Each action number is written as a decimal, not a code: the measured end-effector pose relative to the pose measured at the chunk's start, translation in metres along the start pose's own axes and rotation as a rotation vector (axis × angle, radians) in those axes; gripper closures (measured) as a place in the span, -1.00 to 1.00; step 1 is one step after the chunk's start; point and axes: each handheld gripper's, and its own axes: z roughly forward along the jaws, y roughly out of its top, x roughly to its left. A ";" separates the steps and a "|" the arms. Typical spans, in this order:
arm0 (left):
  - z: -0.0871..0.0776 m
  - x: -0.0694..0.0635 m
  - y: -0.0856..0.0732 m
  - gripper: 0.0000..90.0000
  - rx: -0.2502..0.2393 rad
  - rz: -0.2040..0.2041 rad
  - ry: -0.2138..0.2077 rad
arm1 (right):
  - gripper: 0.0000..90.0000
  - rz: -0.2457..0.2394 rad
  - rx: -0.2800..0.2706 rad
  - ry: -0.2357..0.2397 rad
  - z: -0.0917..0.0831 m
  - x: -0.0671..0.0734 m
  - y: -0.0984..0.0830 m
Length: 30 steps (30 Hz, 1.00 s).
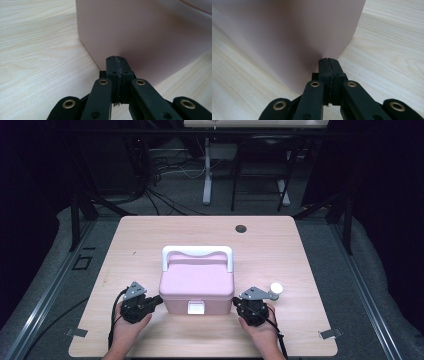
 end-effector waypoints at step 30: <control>-0.018 -0.023 -0.014 1.00 0.044 0.011 -0.068 | 1.00 -0.045 0.055 0.034 -0.032 0.008 -0.017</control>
